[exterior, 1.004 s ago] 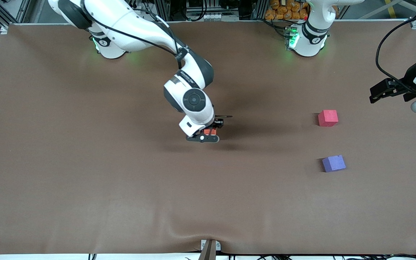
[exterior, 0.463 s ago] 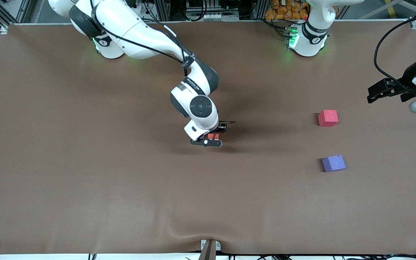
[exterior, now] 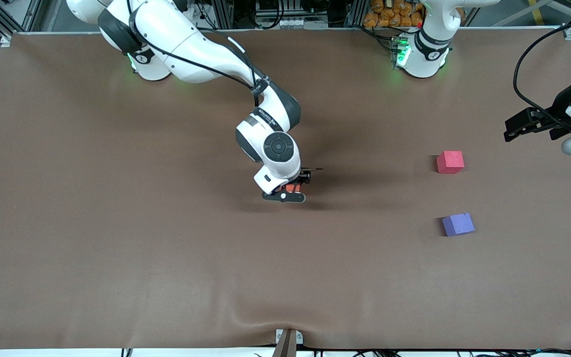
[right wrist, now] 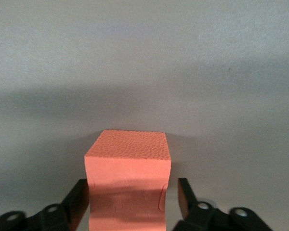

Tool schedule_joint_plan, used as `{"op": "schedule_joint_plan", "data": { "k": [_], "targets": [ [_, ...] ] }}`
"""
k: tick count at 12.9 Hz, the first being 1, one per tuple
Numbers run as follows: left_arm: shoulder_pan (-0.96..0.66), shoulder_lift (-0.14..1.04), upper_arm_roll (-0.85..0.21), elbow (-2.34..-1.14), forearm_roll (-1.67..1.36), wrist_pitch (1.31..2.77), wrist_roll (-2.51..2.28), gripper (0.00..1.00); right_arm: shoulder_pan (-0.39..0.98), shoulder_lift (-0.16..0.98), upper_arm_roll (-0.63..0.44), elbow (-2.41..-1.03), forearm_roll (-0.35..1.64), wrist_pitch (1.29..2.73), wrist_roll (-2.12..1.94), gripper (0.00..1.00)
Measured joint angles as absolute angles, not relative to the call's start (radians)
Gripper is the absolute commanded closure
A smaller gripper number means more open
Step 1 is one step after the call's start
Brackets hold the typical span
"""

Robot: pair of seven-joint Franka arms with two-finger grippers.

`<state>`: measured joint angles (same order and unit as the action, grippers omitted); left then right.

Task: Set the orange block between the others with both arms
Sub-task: 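Set the orange cube down, open and withdraw the right gripper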

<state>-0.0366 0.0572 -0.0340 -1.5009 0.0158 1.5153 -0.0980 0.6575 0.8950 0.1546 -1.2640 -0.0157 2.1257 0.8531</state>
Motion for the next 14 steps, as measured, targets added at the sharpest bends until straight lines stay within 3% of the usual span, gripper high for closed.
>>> {"op": "schedule_joint_plan", "data": {
  "k": [6,14],
  "targets": [
    [-0.037,0.057,-0.034,-1.5,0.016,1.516,-0.098,0.0,0.597,0.837,0.134,-1.213,-0.019,2.072,0.807,0.0],
    [-0.037,0.057,-0.034,-1.5,0.016,1.516,-0.098,0.0,0.12,0.607,0.124,-1.227,-0.019,1.79,0.252,0.0]
  ]
}}
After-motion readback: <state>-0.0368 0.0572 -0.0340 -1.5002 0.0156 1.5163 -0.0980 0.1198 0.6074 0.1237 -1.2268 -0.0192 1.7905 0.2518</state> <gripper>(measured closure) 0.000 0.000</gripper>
